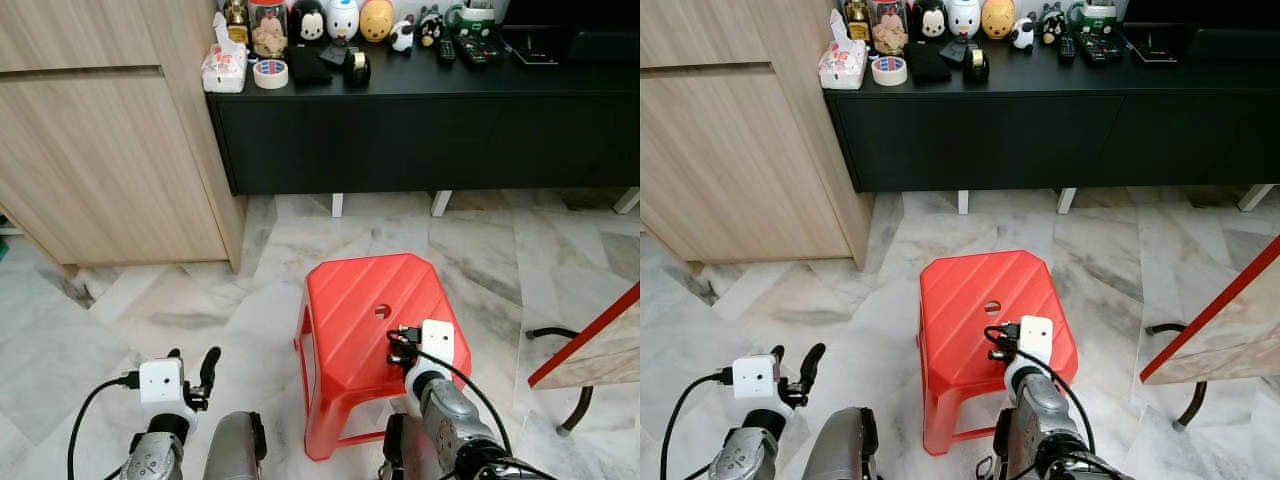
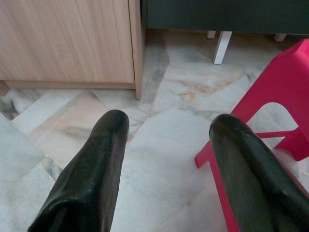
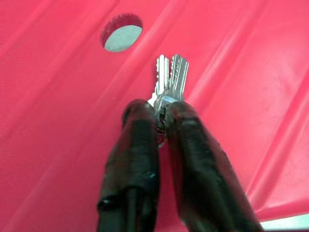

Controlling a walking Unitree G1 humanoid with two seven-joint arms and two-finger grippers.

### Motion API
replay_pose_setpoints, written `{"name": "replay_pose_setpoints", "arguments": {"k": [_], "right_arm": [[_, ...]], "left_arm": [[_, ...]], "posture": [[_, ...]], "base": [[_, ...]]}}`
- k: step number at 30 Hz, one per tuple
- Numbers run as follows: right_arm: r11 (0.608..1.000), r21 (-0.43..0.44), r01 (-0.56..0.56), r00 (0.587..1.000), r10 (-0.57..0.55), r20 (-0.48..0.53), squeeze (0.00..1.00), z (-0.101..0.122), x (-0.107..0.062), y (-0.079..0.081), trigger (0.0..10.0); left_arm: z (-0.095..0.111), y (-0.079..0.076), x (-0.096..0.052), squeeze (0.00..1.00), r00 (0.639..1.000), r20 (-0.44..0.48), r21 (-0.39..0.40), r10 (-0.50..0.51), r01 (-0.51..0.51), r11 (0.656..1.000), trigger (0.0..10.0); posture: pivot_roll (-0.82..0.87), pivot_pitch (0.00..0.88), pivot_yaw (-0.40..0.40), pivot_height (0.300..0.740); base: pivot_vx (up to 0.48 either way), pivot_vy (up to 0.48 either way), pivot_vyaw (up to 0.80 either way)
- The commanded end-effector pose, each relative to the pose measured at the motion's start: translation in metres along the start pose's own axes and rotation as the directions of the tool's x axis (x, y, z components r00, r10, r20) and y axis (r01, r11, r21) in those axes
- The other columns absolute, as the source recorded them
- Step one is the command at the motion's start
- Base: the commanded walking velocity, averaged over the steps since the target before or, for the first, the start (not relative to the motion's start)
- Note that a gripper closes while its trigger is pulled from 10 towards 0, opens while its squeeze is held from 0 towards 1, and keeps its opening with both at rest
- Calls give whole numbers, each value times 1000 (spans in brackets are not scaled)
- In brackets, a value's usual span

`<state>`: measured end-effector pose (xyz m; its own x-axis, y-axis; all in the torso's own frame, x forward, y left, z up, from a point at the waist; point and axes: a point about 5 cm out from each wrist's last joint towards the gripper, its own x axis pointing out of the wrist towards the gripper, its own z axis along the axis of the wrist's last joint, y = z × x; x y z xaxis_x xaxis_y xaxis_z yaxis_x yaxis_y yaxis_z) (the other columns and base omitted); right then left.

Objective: Hang keys on a hook

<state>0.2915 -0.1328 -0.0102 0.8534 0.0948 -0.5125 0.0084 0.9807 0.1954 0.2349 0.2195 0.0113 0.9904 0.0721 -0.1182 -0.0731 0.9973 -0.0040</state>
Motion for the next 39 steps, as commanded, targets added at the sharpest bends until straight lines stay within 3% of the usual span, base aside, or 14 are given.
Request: {"name": "replay_pose_setpoints", "arguments": {"k": [1,16,32,37,39], "right_arm": [[1000,4,1,1000,-1,-31,0,-8,-2,1,0],[1000,-5,-1,1000,1,-11,0,-5,-1,3,0],[996,-87,-6,974,26,227,0,25,-2,2,0],[994,-105,-18,966,44,253,0,28,-4,1,0],[992,-123,-14,971,43,233,0,25,-4,1,10000]], "left_arm": [[-1,0,-1,0,1000,-15,25,-14,14,1000,10000],[-1,0,1,0,1000,-22,29,-13,13,999,10000],[-2,0,6,0,999,-32,29,4,-3,1000,10000],[-6,-1,6,0,999,-46,27,3,-2,1000,10000],[-7,-2,6,0,999,-51,26,2,-1,1000,10000]], "posture": [[124,143,-22,591],[123,132,-26,591],[108,106,-34,591],[89,101,-34,591],[91,100,-36,591]], "base": [[0,0,0],[0,0,0],[0,0,0],[0,0,0],[0,0,0]]}}
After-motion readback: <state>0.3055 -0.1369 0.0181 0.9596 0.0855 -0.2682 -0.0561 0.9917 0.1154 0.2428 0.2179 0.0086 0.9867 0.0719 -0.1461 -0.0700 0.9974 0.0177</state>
